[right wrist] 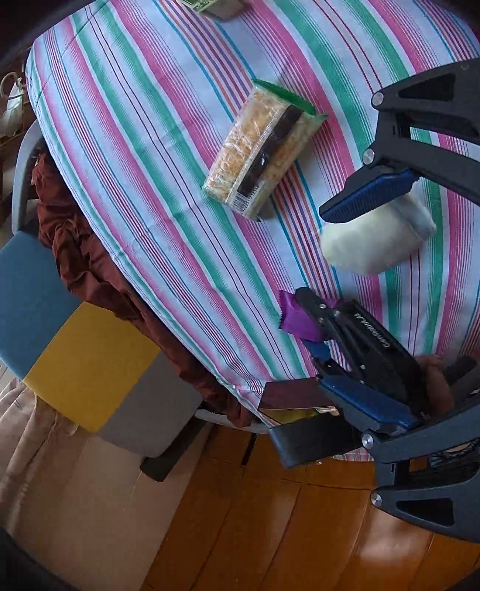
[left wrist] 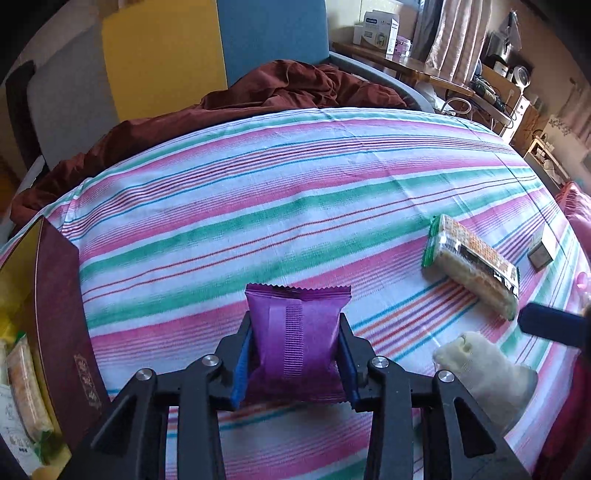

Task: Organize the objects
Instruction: 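Hold the purple packet with the left gripper while the right grasps the cracker packet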

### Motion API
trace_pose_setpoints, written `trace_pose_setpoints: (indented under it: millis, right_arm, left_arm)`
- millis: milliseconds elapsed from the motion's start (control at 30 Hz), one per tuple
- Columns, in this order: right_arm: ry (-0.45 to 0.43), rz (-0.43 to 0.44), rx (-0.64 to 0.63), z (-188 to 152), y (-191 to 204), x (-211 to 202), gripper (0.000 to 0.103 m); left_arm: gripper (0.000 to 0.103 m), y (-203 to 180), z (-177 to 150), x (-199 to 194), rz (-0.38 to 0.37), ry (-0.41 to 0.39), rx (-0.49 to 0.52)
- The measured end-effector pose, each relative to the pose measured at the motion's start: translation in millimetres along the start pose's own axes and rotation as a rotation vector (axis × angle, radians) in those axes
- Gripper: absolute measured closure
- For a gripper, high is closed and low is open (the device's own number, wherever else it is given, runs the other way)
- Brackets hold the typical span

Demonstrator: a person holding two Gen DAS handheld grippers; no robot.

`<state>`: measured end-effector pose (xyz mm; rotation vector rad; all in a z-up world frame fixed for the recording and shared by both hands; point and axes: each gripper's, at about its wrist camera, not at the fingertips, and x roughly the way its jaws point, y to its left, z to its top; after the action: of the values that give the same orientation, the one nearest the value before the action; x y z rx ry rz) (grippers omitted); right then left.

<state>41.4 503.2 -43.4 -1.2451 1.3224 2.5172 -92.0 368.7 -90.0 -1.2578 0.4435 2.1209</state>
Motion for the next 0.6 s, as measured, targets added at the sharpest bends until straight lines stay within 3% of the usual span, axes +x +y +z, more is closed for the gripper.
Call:
trace_pose_setpoints:
  millis: [300,600]
  right_arm:
    - [-0.106,-0.101,0.036,3,-8,-19,0.017]
    - [-0.135,-0.169,0.047,6,-14,-25,0.019]
  left_arm:
    - [0.063,-21,-57,-32,0.008,-0.047,0.062]
    - [0.063,-33,-105,-56,-0.029,-0.125,0.103]
